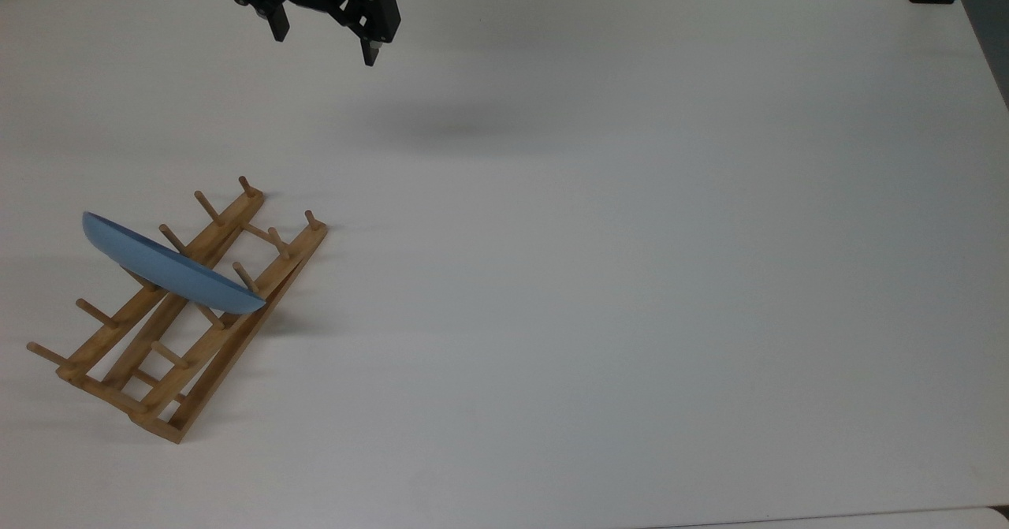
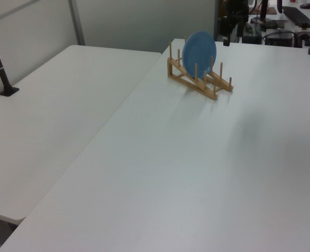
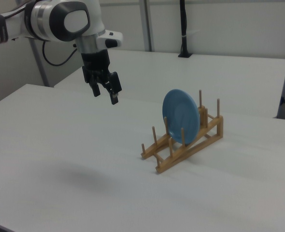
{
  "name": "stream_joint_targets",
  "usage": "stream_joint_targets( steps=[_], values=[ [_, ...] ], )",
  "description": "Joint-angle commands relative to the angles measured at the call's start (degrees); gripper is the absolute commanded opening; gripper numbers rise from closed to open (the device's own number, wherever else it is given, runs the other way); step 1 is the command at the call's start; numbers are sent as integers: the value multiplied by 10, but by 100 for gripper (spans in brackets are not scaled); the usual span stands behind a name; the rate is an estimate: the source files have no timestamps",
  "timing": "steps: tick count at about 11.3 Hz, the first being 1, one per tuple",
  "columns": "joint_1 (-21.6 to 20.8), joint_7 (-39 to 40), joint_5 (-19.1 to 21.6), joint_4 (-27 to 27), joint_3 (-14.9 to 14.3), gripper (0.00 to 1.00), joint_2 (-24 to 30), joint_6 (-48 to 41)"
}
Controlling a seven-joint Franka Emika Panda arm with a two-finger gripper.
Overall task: Pick plate from plate rack
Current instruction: 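Move the open gripper toward the blue plate in the wooden rack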
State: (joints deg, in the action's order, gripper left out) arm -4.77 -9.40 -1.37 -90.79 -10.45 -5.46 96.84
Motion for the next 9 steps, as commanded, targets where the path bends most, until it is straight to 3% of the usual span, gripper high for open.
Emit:
stream_joint_targets(
  steps=[1, 9],
  values=[
    [-2, -3, -11, -10, 11, 100, -2, -6],
    [-2, 16, -13, -5, 10, 100, -23, -6]
  ],
)
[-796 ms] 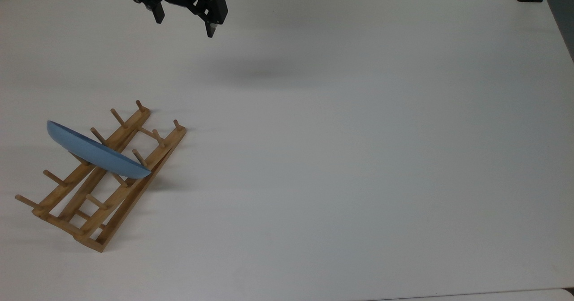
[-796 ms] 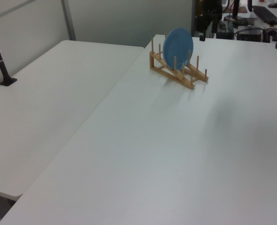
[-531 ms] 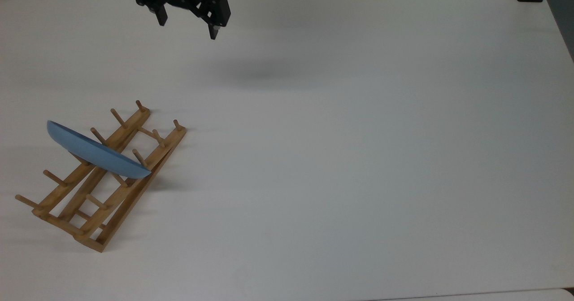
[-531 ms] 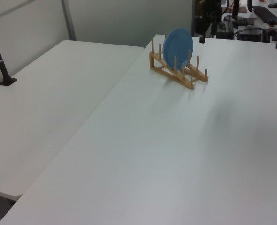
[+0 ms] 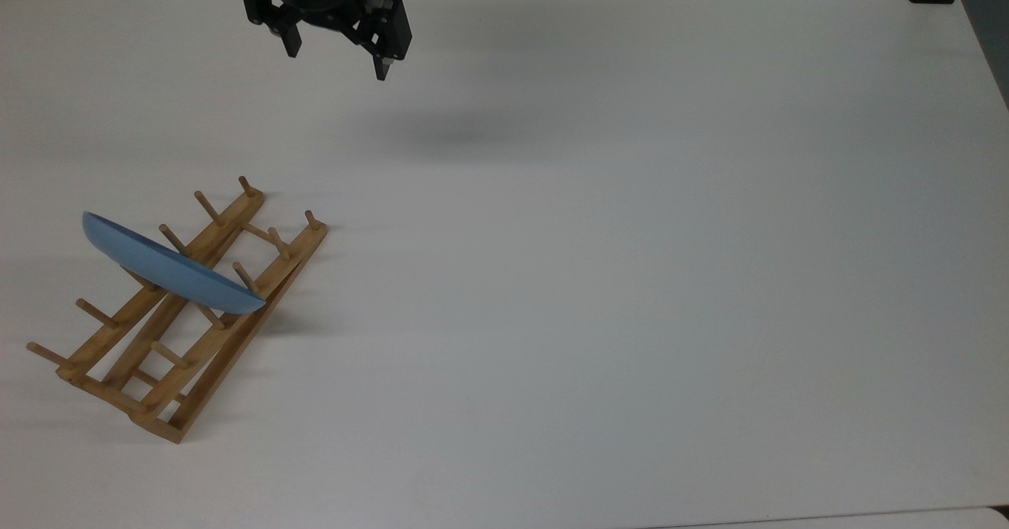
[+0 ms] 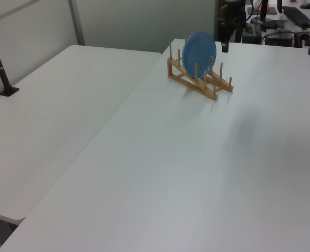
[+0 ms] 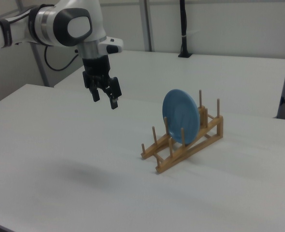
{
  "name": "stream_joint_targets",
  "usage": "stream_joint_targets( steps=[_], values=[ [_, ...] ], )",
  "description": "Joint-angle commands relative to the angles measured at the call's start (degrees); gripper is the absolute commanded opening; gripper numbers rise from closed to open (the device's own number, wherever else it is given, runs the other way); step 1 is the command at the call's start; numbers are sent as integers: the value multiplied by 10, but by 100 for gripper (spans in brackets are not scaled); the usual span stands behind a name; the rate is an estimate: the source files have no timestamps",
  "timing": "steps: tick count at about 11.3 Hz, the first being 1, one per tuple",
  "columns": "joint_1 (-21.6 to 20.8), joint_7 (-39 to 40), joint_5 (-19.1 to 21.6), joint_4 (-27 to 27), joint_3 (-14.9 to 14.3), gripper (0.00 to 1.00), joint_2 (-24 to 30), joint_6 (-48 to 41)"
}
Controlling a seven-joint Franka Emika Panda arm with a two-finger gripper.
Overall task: Pick plate from plate rack
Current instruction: 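Move the open gripper toward the blue plate in the wooden rack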
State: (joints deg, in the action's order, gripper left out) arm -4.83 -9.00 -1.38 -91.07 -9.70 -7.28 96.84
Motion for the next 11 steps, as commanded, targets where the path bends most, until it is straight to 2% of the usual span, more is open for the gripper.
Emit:
stream_joint_targets(
  steps=[1, 6, 9, 11],
  values=[
    [0, 12, -13, -3, 2, 100, -5, -3],
    [4, 37, -6, -3, 2, 100, -5, 34],
    [13, 44, -6, -5, 1, 100, -6, 98],
    [18, 88, -9, -3, 0, 100, -9, 142]
  ],
)
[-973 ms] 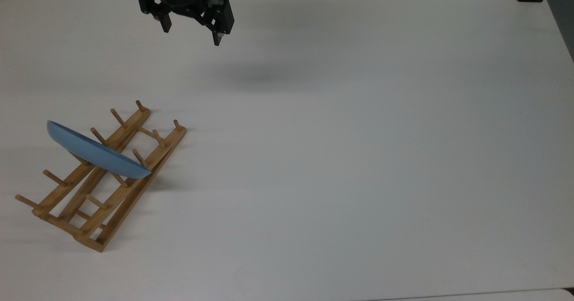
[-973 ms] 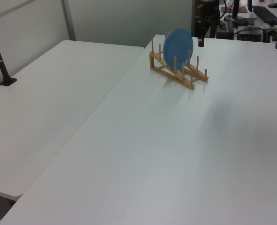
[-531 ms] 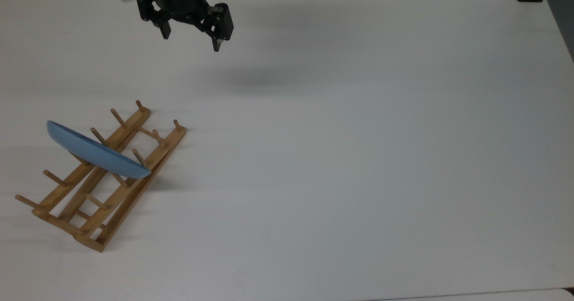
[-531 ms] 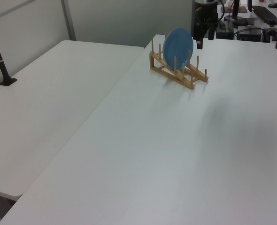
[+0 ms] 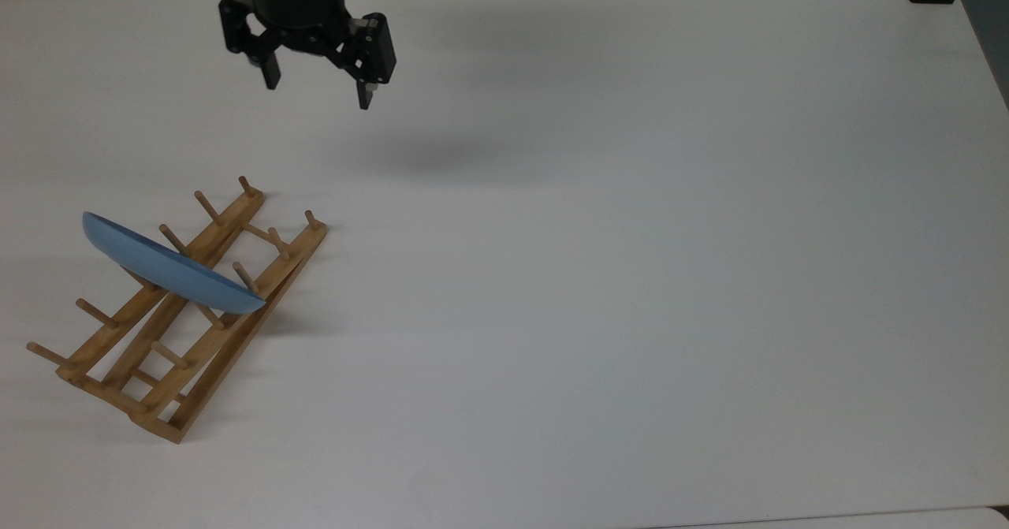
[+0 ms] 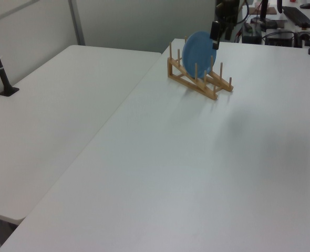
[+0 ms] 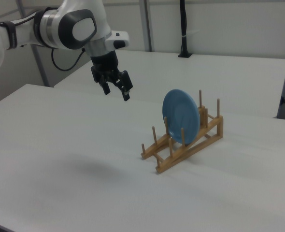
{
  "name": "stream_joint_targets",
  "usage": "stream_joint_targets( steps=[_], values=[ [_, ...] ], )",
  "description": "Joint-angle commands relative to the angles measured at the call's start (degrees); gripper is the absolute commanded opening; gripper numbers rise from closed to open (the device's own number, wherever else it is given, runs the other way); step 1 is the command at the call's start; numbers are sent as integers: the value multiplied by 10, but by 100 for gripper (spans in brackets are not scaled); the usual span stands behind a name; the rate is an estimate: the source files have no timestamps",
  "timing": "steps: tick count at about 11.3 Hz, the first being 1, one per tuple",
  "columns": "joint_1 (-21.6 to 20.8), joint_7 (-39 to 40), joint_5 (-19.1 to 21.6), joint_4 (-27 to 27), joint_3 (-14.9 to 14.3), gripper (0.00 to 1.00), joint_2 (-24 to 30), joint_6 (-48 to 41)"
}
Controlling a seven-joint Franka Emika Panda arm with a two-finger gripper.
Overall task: Pick plate from plate rack
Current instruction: 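Move the open gripper toward the blue plate in the wooden rack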
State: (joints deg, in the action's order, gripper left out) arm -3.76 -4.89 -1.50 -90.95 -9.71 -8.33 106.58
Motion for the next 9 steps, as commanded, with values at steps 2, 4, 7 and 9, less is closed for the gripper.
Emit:
stream_joint_targets(
  steps=[2, 4, 7, 9],
  values=[
    [16, 97, -13, -5, -5, 97, 1, 101],
    [26, 170, -13, -5, -21, 96, -9, 166],
    [27, 262, -13, -8, -53, 91, -23, 244],
    [32, 339, -13, -9, -76, 84, -35, 285]
  ],
)
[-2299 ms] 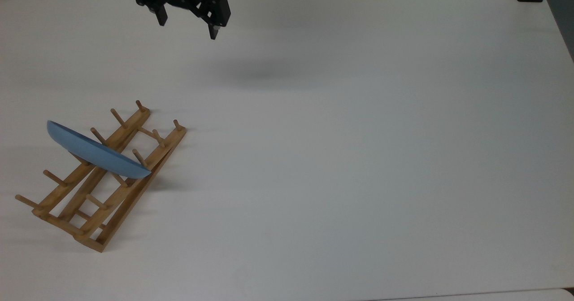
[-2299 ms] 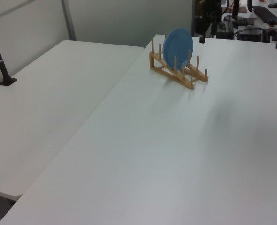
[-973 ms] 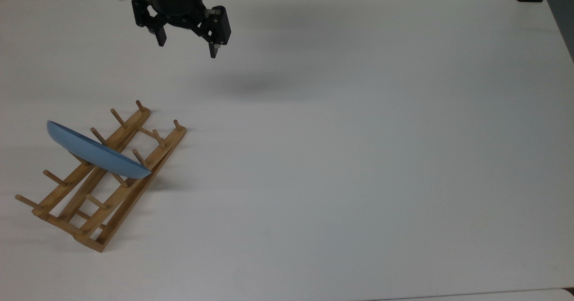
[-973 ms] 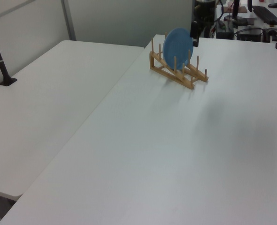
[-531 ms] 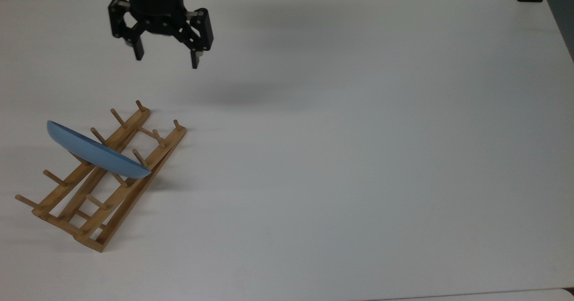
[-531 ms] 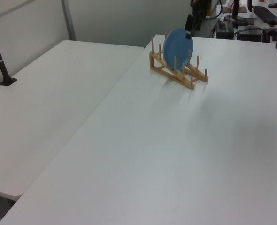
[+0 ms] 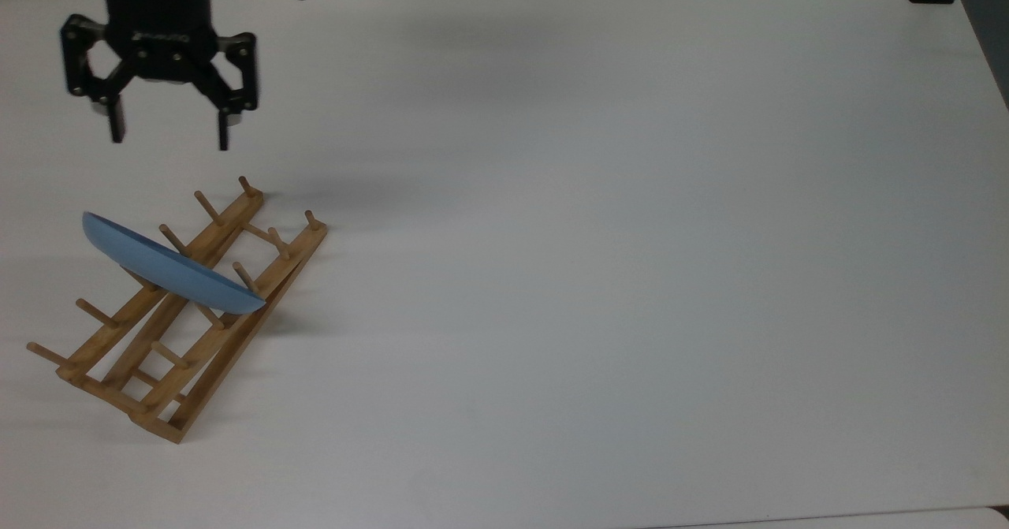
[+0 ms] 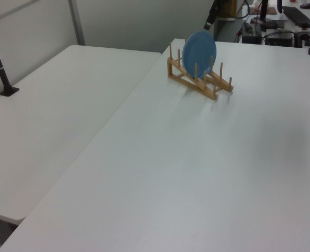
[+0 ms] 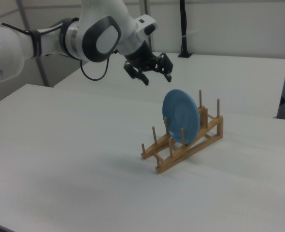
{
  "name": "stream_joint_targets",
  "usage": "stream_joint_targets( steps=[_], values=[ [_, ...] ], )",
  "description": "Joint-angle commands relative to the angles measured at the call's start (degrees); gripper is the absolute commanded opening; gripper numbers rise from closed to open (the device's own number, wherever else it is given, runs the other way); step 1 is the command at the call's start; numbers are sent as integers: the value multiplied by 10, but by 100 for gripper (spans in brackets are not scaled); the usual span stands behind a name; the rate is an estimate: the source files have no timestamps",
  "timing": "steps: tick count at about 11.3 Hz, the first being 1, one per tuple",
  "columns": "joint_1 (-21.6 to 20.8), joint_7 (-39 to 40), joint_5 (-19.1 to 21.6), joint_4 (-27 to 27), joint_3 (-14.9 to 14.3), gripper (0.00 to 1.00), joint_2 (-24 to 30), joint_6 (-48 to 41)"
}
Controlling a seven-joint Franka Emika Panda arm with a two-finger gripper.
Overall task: Pick plate from plate rack
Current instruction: 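Lower the open gripper over the rim of the blue plate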
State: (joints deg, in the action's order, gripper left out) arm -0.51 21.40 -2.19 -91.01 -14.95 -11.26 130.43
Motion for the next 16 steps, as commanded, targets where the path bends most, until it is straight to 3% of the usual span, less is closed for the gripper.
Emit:
stream_joint_targets(
  steps=[1, 4, 7, 8, 12, 16],
  values=[
    [0, 106, -6, -7, -31, 82, -14, 60],
    [0, 172, -8, -8, -38, 75, -41, 88],
    [0, 231, -53, -7, -48, 71, -70, 130],
    [0, 231, -64, -7, -49, 70, -81, 150],
    [-1, 230, -123, -4, -49, 49, -99, 174],
    [-2, 228, -131, -4, -49, 41, -110, 201]
  ],
)
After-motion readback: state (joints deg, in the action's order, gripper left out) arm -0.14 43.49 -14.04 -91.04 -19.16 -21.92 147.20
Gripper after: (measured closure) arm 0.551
